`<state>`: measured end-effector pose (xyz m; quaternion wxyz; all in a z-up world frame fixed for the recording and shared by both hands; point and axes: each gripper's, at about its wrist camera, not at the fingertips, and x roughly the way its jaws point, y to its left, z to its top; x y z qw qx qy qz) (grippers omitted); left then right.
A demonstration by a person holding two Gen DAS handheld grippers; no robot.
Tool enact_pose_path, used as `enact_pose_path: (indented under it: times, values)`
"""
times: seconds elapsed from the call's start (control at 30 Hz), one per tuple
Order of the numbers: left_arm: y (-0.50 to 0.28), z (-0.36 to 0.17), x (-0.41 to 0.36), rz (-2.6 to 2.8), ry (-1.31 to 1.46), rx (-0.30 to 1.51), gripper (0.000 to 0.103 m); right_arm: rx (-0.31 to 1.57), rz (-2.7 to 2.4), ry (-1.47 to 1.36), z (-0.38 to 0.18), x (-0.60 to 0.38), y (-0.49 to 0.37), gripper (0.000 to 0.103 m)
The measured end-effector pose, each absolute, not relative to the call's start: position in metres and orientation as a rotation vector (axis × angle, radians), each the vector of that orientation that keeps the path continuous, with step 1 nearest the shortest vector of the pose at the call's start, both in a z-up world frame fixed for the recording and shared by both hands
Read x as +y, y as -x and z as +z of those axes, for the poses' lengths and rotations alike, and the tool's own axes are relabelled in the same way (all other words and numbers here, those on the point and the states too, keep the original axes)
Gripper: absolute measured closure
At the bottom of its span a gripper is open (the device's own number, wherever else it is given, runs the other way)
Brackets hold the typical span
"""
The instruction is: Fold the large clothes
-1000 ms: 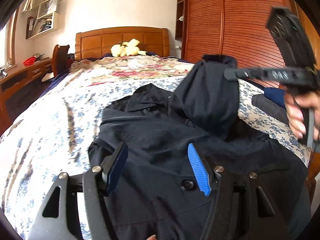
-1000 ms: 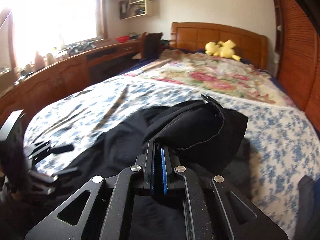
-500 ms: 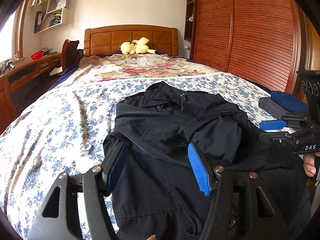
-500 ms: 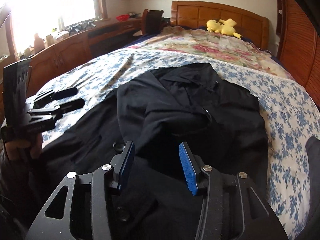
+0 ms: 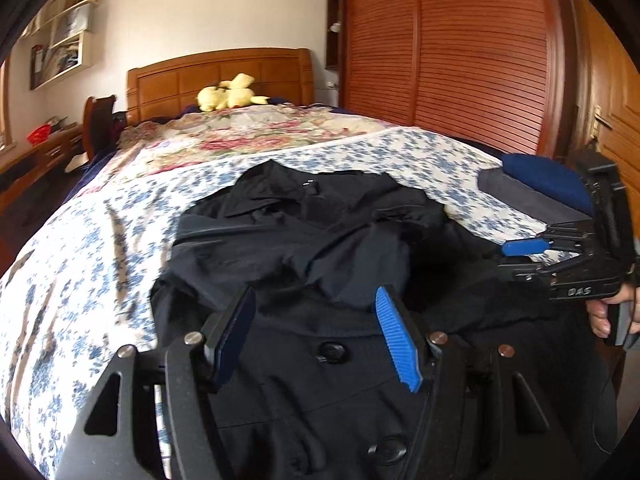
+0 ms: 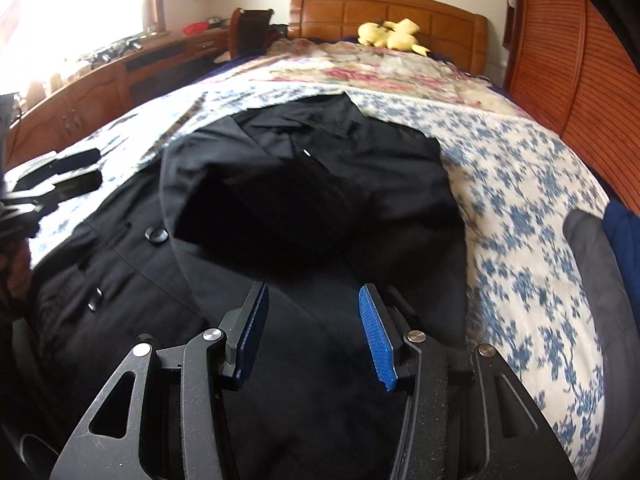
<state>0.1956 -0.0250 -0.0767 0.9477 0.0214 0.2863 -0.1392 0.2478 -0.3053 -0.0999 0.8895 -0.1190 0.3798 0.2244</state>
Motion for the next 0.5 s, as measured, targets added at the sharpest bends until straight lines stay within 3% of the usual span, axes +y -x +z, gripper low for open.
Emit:
enact_pose_path:
  times: [0.33,0.5]
  values:
    - [-0.214,-0.061,-0.074,-0.345,-0.075,0.596,0.042,0.829,0.502,0.196,-0.134,-0.324,-0.261,0.055]
    - [-0.234,-0.057,-0.105,-0.374,-0.147,0.618,0.051,0.806,0.523,0.197,-0.140,-0.323,-0.259,0.055]
